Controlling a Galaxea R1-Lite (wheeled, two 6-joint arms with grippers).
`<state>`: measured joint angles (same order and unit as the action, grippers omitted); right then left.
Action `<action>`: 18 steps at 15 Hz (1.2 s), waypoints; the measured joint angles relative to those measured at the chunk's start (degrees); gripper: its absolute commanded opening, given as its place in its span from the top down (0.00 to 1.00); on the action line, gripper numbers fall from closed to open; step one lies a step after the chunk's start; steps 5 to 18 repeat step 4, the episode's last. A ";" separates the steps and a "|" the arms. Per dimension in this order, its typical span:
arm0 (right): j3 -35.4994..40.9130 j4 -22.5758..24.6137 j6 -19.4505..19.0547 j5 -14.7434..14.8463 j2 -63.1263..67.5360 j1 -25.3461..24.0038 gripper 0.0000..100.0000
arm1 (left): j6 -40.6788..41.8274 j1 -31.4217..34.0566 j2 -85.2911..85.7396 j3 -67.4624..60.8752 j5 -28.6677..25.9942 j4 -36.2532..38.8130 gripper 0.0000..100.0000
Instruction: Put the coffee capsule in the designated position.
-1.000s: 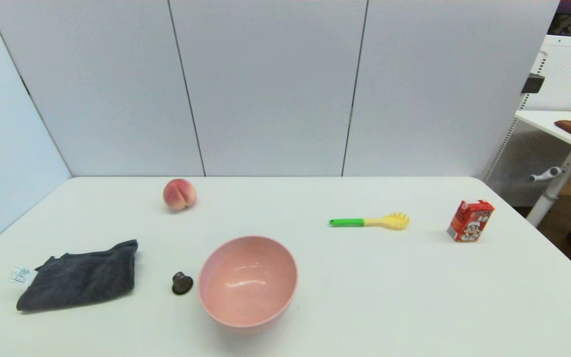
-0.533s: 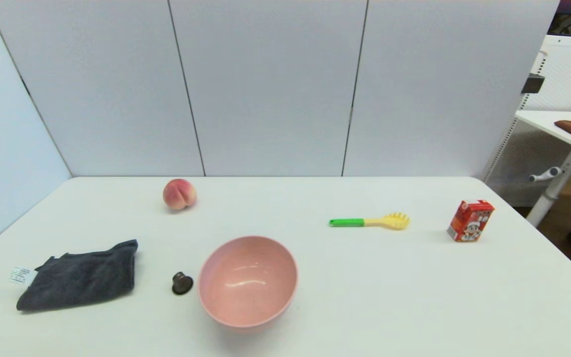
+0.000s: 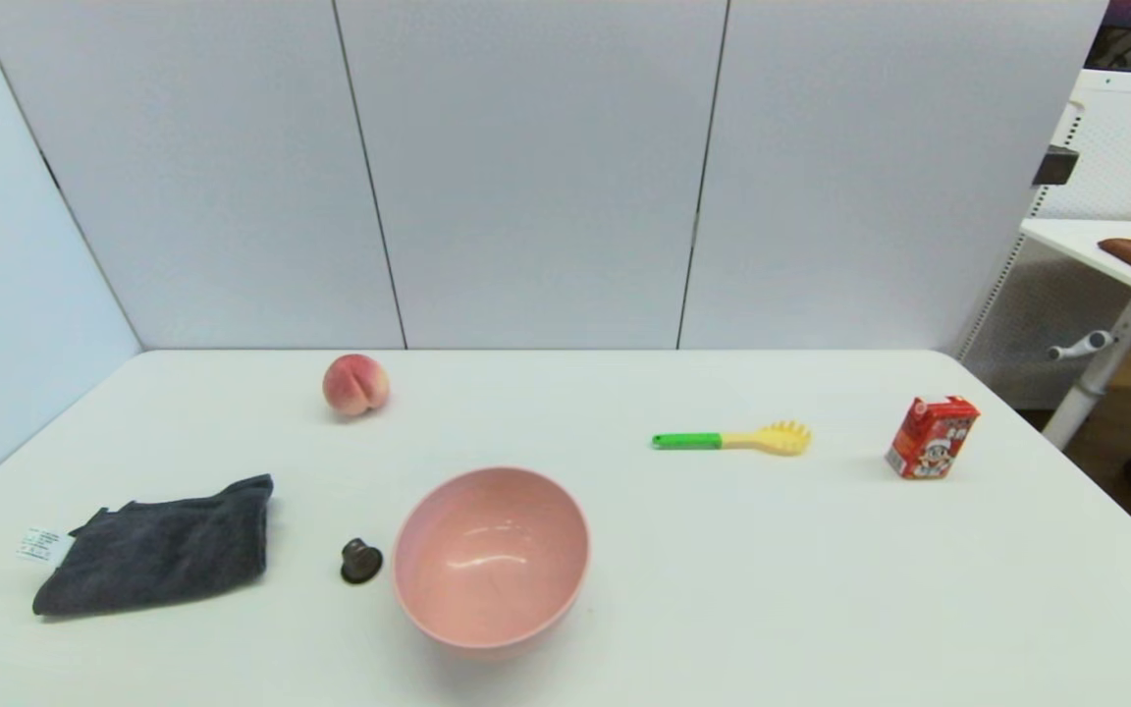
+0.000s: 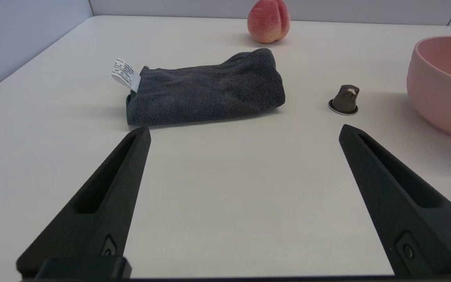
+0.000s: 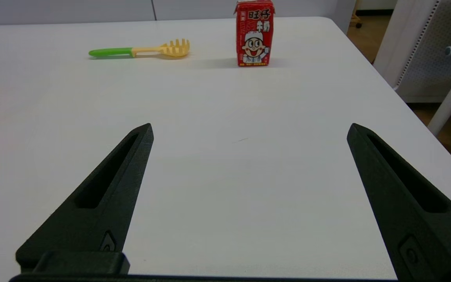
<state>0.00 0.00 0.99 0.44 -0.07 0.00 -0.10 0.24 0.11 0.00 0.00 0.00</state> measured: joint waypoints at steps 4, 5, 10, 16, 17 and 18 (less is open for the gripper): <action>0.00 0.00 -0.02 -0.02 0.00 0.00 0.00 | 0.05 0.00 0.00 0.00 0.00 0.00 0.00; 0.00 0.00 -0.02 -0.02 0.00 0.00 0.00 | 0.05 0.00 0.00 0.00 0.00 0.00 0.00; 0.00 0.00 -0.02 -0.02 0.00 0.00 0.00 | 0.05 0.00 0.00 0.00 0.00 0.00 0.00; 0.00 0.00 -0.02 -0.02 0.00 0.00 0.00 | 0.05 0.00 0.00 0.00 0.00 0.00 0.00; 0.00 0.00 -0.02 -0.02 0.00 0.00 0.00 | 0.05 0.00 0.00 0.00 0.00 0.00 0.00; 0.00 0.00 -0.02 -0.02 0.00 0.00 0.00 | 0.05 0.00 0.00 0.00 0.00 0.00 0.00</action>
